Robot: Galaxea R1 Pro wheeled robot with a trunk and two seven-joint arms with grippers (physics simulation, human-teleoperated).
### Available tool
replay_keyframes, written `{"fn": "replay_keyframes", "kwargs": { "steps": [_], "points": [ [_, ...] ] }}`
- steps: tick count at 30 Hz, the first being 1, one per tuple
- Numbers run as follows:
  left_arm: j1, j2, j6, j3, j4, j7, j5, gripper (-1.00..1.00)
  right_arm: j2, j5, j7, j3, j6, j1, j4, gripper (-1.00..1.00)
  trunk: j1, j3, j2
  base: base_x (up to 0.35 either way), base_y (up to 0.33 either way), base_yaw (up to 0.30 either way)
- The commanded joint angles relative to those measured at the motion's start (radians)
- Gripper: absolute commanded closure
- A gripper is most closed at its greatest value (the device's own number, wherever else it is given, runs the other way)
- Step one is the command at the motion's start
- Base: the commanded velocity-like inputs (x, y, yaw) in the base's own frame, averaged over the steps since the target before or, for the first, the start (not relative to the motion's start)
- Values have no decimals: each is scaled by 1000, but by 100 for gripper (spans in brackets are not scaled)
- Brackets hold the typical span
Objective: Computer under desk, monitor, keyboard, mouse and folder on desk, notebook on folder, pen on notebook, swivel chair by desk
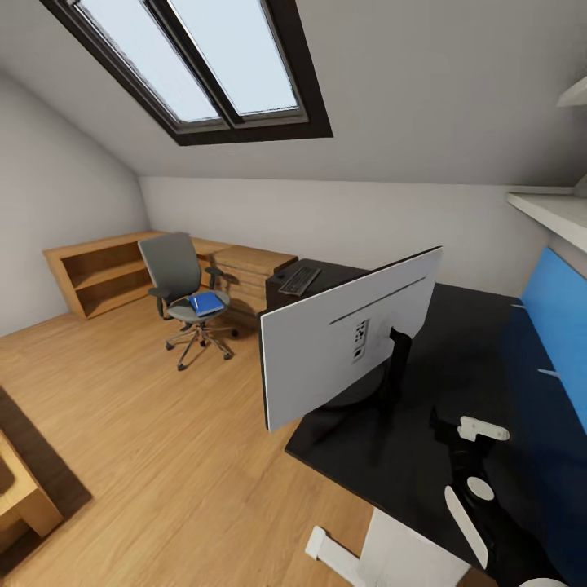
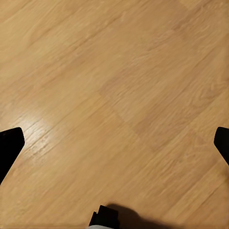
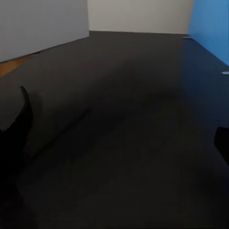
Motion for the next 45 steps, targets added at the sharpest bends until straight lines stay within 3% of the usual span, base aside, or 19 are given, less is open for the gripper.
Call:
{"fn": "replay_keyframes", "kwargs": {
  "steps": [1,7,8,12,14,15,16,19,23,29,38,45],
  "points": [
    [0,0,-2,-8,-1,8,2,-100,11,-9,-1,2,-7,-1,-1,-100,0,-1,-1,-8,0,0],
    [0,0,-2,-8,-1,8,2,-100,37,17,-2,1,-7,-1,-4,-100,0,-1,-1,-4,0,0],
    [0,0,-2,-8,-1,8,2,-100,56,39,-2,2,-7,-1,-6,-100,0,-1,-1,0,0,0],
    [0,0,-2,-8,-1,8,2,-100,65,41,-2,1,-6,0,-6,-100,0,-1,-1,0,0,0],
    [0,0,-1,-9,-1,8,2,-100,67,42,-2,20,-7,2,-6,-100,0,-1,-1,0,0,0],
    [0,0,-1,-10,-1,8,1,-100,68,42,-2,31,-7,2,-6,-100,0,-1,-1,0,0,0],
    [0,0,-2,-10,-1,8,2,-100,68,42,-3,86,-8,2,-6,-100,0,-1,-1,0,0,0],
    [0,0,-3,-10,-1,8,2,-100,68,42,-3,175,-8,3,-6,-100,0,-1,-1,0,0,0],
    [0,0,-3,-10,-1,8,2,-100,68,41,-5,230,-10,3,-6,-100,0,-1,-1,0,0,0],
    [0,0,-3,-10,-1,7,2,-100,68,40,-6,252,-10,4,-6,-100,0,-1,-1,68,0,0],
    [0,0,-3,-10,-1,6,2,-100,67,41,-7,250,-15,4,-7,-100,0,-1,-1,145,0,0],
    [0,-1,-3,-10,-1,6,0,-100,66,41,-56,248,-126,4,-4,-100,0,-1,-1,157,0,0]
  ]
}}
